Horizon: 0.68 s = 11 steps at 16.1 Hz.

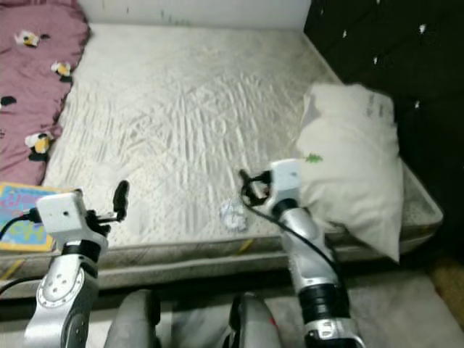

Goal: Clean up the room

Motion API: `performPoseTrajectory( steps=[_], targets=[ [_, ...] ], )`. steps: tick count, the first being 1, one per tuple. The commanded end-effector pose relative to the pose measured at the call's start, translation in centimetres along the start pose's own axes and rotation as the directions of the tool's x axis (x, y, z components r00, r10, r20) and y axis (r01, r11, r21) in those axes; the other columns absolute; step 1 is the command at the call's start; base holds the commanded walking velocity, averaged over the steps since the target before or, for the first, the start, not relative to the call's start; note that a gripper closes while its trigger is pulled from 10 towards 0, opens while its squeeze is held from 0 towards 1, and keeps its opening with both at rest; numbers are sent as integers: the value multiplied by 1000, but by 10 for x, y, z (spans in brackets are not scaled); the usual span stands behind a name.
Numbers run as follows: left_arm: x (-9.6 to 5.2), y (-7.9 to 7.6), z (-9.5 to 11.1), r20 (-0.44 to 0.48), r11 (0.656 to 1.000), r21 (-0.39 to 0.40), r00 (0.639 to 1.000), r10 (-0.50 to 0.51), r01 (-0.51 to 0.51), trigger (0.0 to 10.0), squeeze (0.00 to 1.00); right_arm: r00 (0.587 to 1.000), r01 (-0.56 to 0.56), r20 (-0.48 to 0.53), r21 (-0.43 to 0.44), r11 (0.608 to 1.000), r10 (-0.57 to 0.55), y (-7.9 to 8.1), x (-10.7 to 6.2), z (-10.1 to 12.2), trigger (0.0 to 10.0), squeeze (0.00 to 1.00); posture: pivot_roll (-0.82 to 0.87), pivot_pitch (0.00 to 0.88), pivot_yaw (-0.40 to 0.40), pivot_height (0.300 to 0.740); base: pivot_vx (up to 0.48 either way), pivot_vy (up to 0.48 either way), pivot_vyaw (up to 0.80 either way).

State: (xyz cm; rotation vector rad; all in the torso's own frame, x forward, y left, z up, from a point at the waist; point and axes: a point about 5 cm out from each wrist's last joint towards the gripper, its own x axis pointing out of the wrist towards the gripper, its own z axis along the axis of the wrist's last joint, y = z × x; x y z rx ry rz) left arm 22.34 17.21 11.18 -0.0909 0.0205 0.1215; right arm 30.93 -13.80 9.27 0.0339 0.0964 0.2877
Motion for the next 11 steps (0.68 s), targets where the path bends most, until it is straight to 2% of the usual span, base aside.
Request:
performPoseTrajectory(
  steps=[1, 5, 11],
  targets=[
    [-3, 7, 1, 2, 999, 20, 999, 40, -40, 10000, 0, 999, -29, 14, 15, 999, 29, 8, 2, 2, 10000, 0, 46, 51, -102, 646, 0, 0, 0],
    [-6, 15, -1, -3, 994, 47, 995, 95, -95, 10000, 0, 999, -36, 12, 17, 999, 36, 9, 2, 2, 10000, 0, 47, 55, -101, 646, 0, 0, 0],
    [-8, 19, 0, 19, 991, 56, 993, 119, -120, 10000, 0, 999, -34, 8, 20, 999, 34, 8, 2, 2, 10000, 0, 43, 66, -103, 592, 0, 0, 0]
  ],
)
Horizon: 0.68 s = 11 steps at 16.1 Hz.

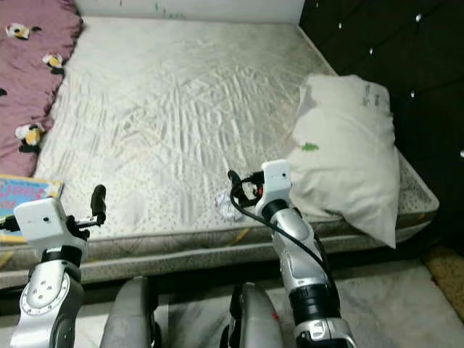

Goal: Clean up the room

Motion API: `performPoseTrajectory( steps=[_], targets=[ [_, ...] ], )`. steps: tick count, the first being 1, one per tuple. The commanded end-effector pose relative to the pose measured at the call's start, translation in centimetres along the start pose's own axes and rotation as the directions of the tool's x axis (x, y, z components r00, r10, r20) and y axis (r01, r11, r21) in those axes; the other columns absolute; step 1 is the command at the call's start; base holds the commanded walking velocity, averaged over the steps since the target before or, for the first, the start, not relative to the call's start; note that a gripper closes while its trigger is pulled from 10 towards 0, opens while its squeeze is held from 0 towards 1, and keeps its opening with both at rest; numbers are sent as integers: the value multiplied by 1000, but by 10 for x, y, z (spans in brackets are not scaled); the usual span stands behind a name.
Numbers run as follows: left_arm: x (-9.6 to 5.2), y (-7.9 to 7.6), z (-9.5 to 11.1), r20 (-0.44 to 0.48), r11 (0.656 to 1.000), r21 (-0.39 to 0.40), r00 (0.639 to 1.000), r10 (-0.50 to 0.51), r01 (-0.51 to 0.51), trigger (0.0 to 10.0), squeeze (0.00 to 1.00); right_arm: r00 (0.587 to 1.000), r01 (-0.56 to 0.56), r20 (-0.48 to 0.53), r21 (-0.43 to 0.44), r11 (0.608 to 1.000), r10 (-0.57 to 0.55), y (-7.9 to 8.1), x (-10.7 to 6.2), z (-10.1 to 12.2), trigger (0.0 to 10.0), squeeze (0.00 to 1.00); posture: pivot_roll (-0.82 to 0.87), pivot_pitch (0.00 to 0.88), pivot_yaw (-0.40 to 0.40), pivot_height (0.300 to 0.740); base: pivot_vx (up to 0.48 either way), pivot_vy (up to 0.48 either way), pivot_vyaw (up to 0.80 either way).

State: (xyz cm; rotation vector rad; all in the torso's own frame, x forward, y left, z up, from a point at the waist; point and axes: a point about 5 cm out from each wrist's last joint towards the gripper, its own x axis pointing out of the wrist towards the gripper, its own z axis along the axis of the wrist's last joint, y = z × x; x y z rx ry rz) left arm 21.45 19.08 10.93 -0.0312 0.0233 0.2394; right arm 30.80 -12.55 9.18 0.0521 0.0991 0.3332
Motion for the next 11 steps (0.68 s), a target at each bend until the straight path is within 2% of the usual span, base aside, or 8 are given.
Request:
performPoseTrajectory(
  steps=[1, 3, 6, 7, 11],
  targets=[
    [-2, 1, 1, 5, 1000, 13, 1000, 13, -13, 10000, 0, 1000, 12, 9, 4, 1000, -12, -4, 0, 4, 10000, 0, 44, 67, -103, 587, 0, 0, 0],
    [-2, 4, -3, -20, 998, 64, 1000, 23, -22, 10000, 0, 1000, 13, 9, 6, 1000, -13, -4, 0, 4, 10000, 0, 45, 68, -102, 582, 0, 0, 0],
    [0, 4, 0, 9, 996, 89, 1000, 24, -24, 10000, 0, 1000, 14, 10, 7, 1000, -15, -4, 1, 4, 10000, 0, 43, 68, -102, 582, 0, 0, 0],
    [2, 7, 2, 24, 996, 82, 999, -31, 29, 10000, 0, 1000, 15, 11, 7, 1000, -15, -4, 1, 4, 10000, 0, 43, 69, -102, 582, 0, 0, 0],
    [14, 24, -3, 4, 994, 97, 999, -43, 43, 10000, 0, 999, 21, 26, 3, 1000, -21, -6, 1, 8, 10000, 0, 32, 70, -102, 582, 0, 0, 0]
  ],
)
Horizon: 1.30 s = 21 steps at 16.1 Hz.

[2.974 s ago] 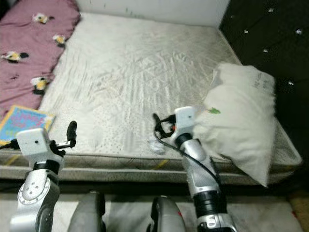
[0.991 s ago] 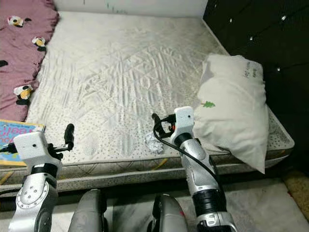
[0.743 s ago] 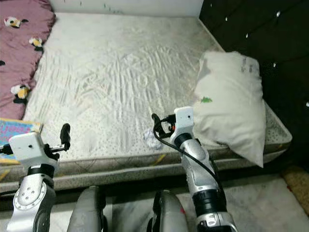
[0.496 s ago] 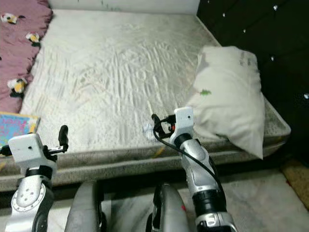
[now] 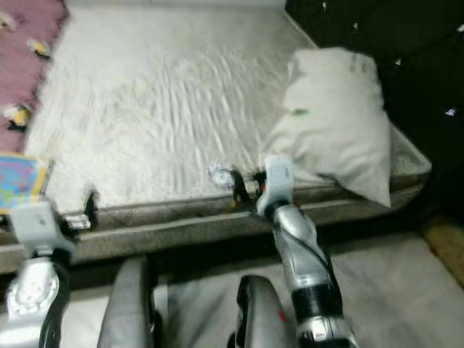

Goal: Clean up the room

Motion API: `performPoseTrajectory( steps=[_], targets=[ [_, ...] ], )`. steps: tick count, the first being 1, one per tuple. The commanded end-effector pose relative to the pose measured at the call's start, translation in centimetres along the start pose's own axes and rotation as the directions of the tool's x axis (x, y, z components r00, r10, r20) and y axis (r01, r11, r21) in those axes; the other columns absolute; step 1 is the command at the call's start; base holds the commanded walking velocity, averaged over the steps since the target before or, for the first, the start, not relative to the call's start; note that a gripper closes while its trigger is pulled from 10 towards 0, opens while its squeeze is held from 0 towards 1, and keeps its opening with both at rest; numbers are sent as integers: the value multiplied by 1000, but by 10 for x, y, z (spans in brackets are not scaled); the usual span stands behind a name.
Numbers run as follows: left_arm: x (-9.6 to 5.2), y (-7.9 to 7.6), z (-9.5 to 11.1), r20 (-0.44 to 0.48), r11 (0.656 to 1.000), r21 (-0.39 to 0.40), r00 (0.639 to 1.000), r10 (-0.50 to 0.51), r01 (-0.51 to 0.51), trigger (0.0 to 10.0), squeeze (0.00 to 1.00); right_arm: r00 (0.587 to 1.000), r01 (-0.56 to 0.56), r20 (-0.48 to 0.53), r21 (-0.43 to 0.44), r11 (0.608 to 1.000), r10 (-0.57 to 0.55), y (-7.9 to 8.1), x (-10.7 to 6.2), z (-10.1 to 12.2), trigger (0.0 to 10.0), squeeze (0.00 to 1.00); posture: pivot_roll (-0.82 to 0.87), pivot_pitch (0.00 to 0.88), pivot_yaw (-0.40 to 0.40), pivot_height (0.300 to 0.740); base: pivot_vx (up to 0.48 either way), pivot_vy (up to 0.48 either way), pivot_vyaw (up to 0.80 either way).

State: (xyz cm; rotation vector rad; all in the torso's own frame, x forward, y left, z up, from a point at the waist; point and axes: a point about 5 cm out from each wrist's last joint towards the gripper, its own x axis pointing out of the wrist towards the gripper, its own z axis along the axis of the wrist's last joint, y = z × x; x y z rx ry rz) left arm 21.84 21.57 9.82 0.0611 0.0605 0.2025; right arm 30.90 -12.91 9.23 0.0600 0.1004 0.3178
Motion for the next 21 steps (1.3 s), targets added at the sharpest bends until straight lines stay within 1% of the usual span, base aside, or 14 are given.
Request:
performPoseTrajectory(
  steps=[1, 3, 6, 7, 10, 12, 18, 20, 21],
  targets=[
    [5, 2, 5, 28, 1000, 4, 1000, -8, 8, 10000, 0, 1000, 7, 27, -6, 1000, -6, -2, 1, 8, 10000, 0, 29, 72, -101, 582, 0, 0, 0],
    [6, 1, 5, 28, 1000, 5, 1000, -11, 10, 10000, 0, 1000, 9, 28, -5, 1000, -9, -3, 1, 8, 10000, 0, 26, 73, -102, 582, 0, 0, 0],
    [6, -6, 5, 38, 1000, -7, 999, -26, 27, 10000, 0, 1000, -8, 21, -11, 1000, 8, -2, 1, 7, 10000, 0, 27, 74, -105, 582, 0, 0, 0],
    [5, -9, 4, 40, 999, -11, 999, -31, 31, 10000, 0, 999, -26, 23, -12, 1000, 27, 0, 2, 7, 10000, 0, 27, 75, -106, 567, 0, 0, 0],
    [5, -11, 5, 46, 999, -25, 998, -30, 31, 10000, 0, 999, -39, 21, -18, 999, 40, 2, 2, 8, 10000, 0, 28, 77, -109, 532, 0, 0, 0],
    [5, -11, 6, 58, 999, -31, 998, -19, 21, 10000, 0, 999, -48, 15, -21, 999, 49, 3, 3, 7, 10000, 0, 30, 76, -109, 522, 0, 0, 0],
    [5, -6, 8, 64, 998, -57, 998, 13, -10, 10000, 0, 998, -62, 11, -20, 998, 62, 4, 4, 6, 10000, 0, 34, 72, -111, 522, 0, 0, 0],
    [5, -6, 8, 62, 998, -61, 998, 9, -5, 10000, 0, 997, -80, 5, -40, 996, 81, 6, 5, 6, 10000, 0, 35, 70, -112, 522, 0, 0, 0],
    [5, -7, 8, 65, 998, -70, 998, 0, 4, 10000, 0, 995, -99, 16, -57, 993, 100, 9, 5, 7, 10000, 0, 37, 68, -115, 522, 0, 0, 800]
  ],
)
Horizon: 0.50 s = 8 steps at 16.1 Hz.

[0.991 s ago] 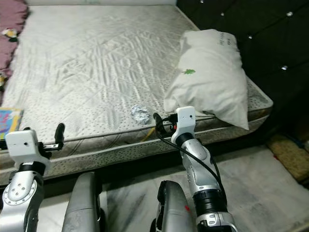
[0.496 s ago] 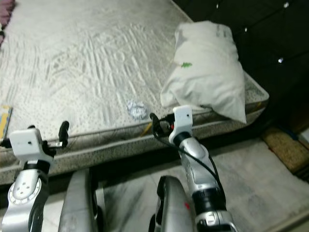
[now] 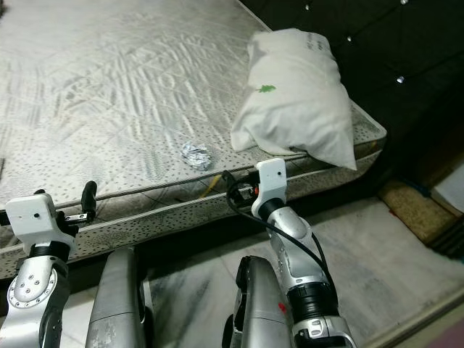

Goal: Clean up the room

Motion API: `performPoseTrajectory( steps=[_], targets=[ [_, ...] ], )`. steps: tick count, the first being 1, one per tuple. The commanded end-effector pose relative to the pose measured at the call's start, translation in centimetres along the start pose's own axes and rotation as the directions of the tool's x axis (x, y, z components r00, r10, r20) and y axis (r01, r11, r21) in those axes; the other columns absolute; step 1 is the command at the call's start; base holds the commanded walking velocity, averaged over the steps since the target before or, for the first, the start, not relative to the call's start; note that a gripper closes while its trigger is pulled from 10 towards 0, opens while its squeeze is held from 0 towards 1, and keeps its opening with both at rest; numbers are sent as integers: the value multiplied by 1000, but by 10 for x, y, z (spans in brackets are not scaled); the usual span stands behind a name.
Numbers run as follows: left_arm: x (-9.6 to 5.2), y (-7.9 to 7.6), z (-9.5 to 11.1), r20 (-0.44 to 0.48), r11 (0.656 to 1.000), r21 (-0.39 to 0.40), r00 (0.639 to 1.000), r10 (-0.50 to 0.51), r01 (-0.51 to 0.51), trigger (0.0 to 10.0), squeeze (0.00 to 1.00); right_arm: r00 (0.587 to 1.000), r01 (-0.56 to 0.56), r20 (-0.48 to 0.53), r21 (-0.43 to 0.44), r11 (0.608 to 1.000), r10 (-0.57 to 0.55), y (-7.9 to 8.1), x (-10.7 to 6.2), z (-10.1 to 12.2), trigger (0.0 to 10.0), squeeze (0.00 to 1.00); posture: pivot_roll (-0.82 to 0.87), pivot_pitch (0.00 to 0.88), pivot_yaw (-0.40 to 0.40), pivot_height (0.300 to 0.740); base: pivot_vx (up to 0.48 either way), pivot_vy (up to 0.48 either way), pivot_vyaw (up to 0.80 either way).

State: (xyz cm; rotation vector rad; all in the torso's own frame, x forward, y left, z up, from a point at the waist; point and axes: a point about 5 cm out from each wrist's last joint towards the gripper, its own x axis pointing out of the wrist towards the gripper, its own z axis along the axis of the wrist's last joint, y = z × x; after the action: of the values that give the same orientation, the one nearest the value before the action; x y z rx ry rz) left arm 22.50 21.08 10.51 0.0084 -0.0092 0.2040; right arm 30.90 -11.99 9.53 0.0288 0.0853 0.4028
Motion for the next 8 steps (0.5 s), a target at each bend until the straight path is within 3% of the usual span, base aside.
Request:
performPoseTrajectory(
  steps=[1, 8],
  targets=[
    [-1, -1, 0, 0, 1000, -11, 1000, -6, 6, 10000, 0, 1000, -22, 14, -28, 999, 23, 1, 2, 5, 10000, 0, 37, 68, -115, 522, 0, 0, 800],
    [-1, -3, 1, 5, 1000, -20, 1000, -15, 15, 10000, 0, 999, -34, 8, -28, 999, 34, 2, 2, 4, 10000, 0, 36, 67, -117, 522, 0, 0, 59]
  ],
)
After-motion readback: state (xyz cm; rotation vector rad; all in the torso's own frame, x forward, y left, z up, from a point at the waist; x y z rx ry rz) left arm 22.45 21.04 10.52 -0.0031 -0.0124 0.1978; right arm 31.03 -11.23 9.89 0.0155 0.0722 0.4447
